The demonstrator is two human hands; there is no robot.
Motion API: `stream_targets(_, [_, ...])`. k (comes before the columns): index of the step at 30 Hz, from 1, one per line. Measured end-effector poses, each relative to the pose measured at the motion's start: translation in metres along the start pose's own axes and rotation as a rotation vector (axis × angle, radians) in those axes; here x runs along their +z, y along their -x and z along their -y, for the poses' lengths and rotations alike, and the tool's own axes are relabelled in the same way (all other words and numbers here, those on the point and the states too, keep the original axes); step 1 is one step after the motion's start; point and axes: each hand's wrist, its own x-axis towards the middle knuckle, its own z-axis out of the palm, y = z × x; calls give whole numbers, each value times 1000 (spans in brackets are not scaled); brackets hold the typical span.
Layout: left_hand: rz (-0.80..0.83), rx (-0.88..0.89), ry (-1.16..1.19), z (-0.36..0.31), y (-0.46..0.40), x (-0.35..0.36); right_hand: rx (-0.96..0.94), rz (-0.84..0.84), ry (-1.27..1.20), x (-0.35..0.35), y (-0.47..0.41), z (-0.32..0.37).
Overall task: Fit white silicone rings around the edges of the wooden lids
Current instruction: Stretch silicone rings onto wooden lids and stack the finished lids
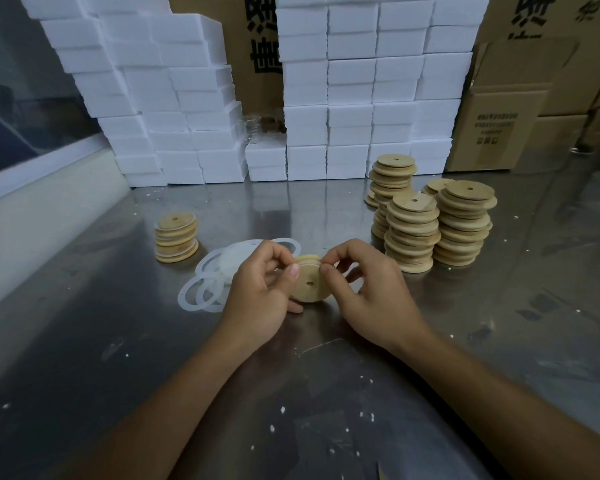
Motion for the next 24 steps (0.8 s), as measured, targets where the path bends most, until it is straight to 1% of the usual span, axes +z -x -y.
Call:
stream_targets(3, [-18, 73, -169, 1, 0, -2, -13, 11, 31, 0, 0, 0])
stream_targets(6, [-40, 86, -279, 1, -1, -5, -23, 50, 36, -1, 0, 0])
stream_targets(9, [-55, 104, -279, 1, -1, -6, -17, 80, -3, -2, -1, 0])
stream_targets(13, [-62, 26, -193, 2, -2, -8, 29, 113, -12, -2, -1, -3])
stream_targets(16, [-54, -4, -165, 3, -3, -7, 82, 72, -30, -1, -2, -6])
stream_targets(20, [-48, 17, -185, 4, -3, -9, 144, 26, -63, 0, -2, -8])
stream_targets(24, [-38, 83, -298, 4, -3, -13, 146, -10, -102, 0, -2, -6])
